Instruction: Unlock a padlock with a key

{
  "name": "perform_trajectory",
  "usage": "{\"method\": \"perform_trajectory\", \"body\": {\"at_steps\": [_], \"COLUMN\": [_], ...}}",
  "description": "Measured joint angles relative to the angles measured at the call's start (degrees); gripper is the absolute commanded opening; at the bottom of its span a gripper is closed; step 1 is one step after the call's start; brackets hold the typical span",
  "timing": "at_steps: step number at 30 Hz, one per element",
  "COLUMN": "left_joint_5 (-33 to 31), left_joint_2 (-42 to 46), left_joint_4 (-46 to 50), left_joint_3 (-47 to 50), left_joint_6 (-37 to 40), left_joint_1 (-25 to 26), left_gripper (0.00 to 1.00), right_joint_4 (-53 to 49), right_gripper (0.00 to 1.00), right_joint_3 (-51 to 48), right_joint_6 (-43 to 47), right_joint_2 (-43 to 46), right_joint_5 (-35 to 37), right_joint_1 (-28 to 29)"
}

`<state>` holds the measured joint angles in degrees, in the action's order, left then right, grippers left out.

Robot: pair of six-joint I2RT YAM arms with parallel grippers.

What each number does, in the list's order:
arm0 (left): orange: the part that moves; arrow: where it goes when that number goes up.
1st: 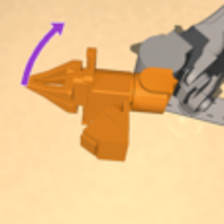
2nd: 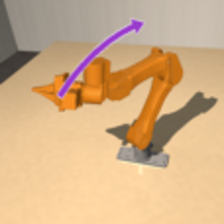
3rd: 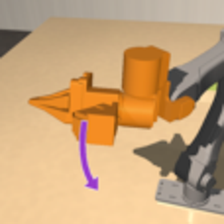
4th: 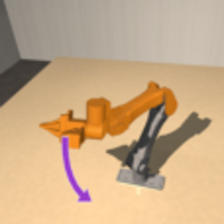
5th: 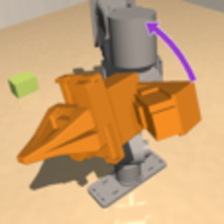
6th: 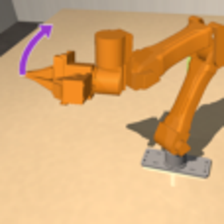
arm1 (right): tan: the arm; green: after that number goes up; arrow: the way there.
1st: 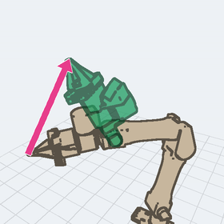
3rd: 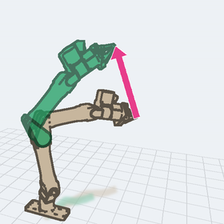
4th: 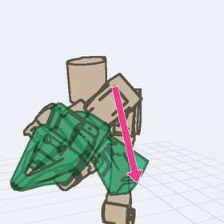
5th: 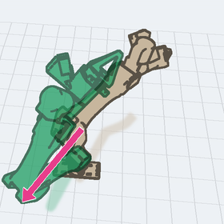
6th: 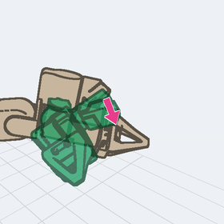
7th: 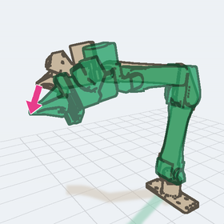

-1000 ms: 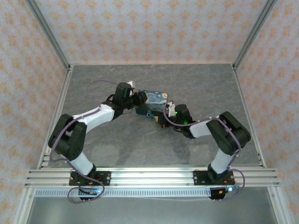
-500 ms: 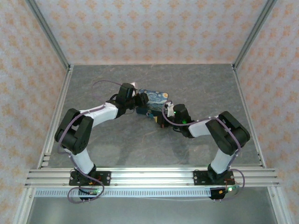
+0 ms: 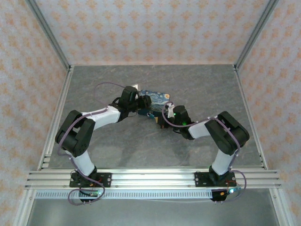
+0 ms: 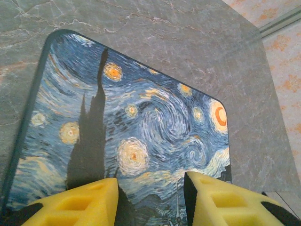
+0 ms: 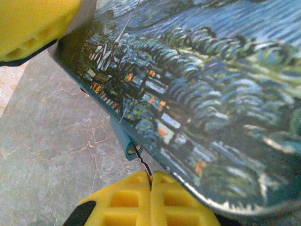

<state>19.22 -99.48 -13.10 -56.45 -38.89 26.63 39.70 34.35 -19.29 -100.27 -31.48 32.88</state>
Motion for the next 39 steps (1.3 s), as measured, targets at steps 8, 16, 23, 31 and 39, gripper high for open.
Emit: {"method": "perform_trajectory", "body": {"at_steps": [8, 16, 23, 31, 39], "left_joint_5": [-0.22, -0.37, -0.42, 0.07, 1.11], "left_joint_2": [0.15, 0.22, 0.35, 2.1, 6.47], "left_joint_4": [-1.18, -2.27, -3.48, -3.15, 1.38], "left_joint_3": [0.72, 1.36, 2.01, 3.26, 5.07], "left_joint_6": [-0.04, -0.22, -0.26, -1.55, -3.26], "left_joint_1": [0.55, 1.31, 1.51, 1.49, 0.66], "left_gripper": [0.43, 0.42, 0.42, 0.48, 0.55], "right_joint_4": [0.55, 1.99, 5.27, 6.19, 6.25], "right_gripper": [0.0, 0.0, 0.0, 0.0, 0.0], "right_joint_3": [0.0, 0.0, -0.04, -0.04, -0.02], "right_joint_6": [-0.02, -0.04, -0.26, -0.24, -0.24], "right_joint_2": [-0.31, -0.7, -1.75, -1.92, -2.27], "right_joint_5": [1.05, 1.99, 3.26, 3.96, 3.96], "right_joint_1": [0.85, 1.79, 2.69, 3.48, 3.58]}}
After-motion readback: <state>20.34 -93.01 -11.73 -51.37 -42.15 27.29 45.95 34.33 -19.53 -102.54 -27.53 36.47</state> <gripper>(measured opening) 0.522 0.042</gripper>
